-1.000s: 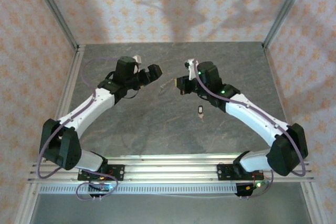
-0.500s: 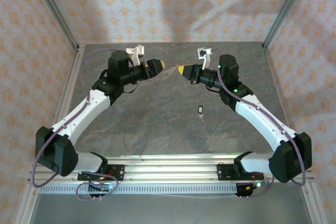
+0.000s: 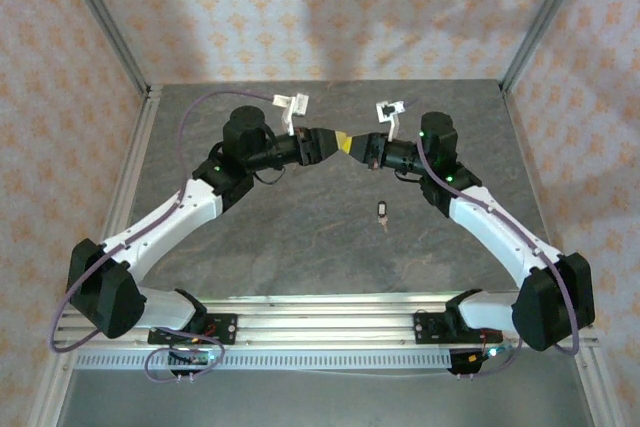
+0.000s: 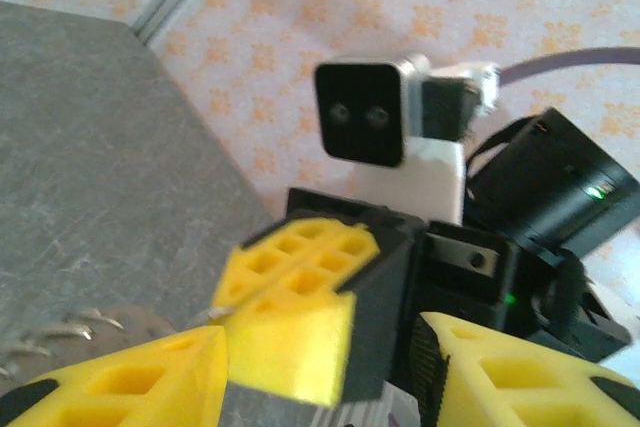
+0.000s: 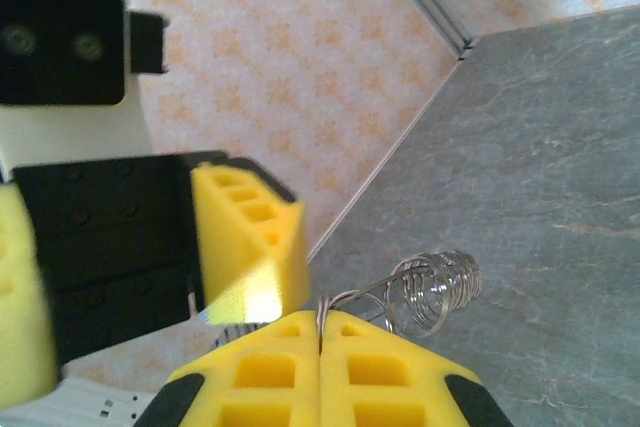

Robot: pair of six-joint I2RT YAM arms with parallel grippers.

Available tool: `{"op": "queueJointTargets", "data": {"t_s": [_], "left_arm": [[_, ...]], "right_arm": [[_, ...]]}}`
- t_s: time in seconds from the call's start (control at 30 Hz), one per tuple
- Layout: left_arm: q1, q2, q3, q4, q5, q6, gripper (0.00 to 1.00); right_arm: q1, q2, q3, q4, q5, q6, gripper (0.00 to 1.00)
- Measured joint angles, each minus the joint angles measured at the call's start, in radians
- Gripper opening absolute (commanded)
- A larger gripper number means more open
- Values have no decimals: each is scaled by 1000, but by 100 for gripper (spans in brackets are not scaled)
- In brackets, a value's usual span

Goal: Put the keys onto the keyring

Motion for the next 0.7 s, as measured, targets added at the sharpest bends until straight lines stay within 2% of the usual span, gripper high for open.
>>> {"op": "queueJointTargets", "data": {"t_s": [0.13,0.37,0.47,0.7], "left_arm": [[-6,-1,-40,8,-13,8,53],[-6,-65,-47,-105,-150,95,60],[-6,-106,-47,-161,-215,151,68],[-6,-178,-34,-310,-319,300,79]], "right_arm": [[-21,-2,-23,24,-5,21,0],[-26,-37,-19,-29,-11,0,0],[-26,-43,18,-113,10,-32,0],[-26,-24,135,-345,107,-84,0]]}}
